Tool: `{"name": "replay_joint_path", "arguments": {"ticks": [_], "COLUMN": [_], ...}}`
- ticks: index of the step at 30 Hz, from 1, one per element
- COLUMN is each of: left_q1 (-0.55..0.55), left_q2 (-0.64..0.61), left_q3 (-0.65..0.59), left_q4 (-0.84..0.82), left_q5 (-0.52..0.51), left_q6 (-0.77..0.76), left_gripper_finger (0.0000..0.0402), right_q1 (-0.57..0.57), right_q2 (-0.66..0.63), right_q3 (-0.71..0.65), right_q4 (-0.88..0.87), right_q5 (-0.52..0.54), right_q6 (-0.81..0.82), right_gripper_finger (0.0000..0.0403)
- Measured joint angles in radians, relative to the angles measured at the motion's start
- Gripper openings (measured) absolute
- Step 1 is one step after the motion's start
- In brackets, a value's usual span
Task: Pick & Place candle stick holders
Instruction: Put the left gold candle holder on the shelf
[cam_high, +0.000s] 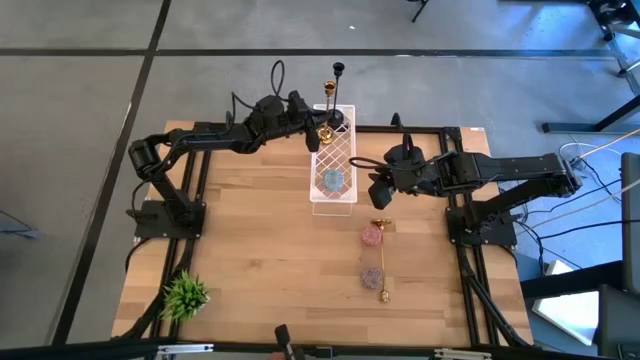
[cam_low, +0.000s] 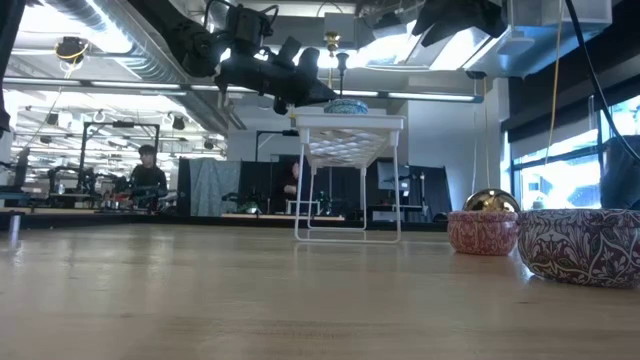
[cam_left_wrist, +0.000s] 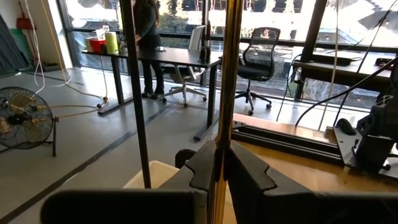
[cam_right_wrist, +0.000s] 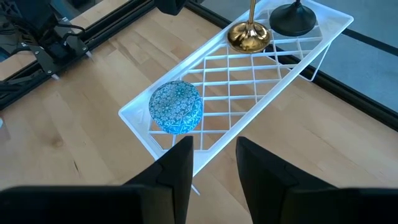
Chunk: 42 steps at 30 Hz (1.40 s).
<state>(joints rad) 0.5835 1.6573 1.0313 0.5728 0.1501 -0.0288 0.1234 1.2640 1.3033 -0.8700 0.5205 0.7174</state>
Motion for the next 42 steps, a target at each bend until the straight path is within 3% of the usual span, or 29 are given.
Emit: {"name": "replay_joint_path", "arguments": {"ticks": [14, 42], "left_q1": [0.000, -0.002], "left_q2": [0.000, 0.000], "left_q3": [0.000, 0.000], "left_q4": [0.000, -0.001], "left_q5": [-0.028, -0.058], "left_q6": [-0.089, -0.055], "left_gripper_finger": [0.0029, 0.0029], "right_q1": [0.000, -0.007], "right_q2": [0.000, 0.000], "right_q3": [0.000, 0.000], "right_q4": [0.008, 0.008], "right_q5": [0.000, 0.002], "right_q6": [0.000, -0.011], "right_gripper_finger": [0.0124, 0.0124]}}
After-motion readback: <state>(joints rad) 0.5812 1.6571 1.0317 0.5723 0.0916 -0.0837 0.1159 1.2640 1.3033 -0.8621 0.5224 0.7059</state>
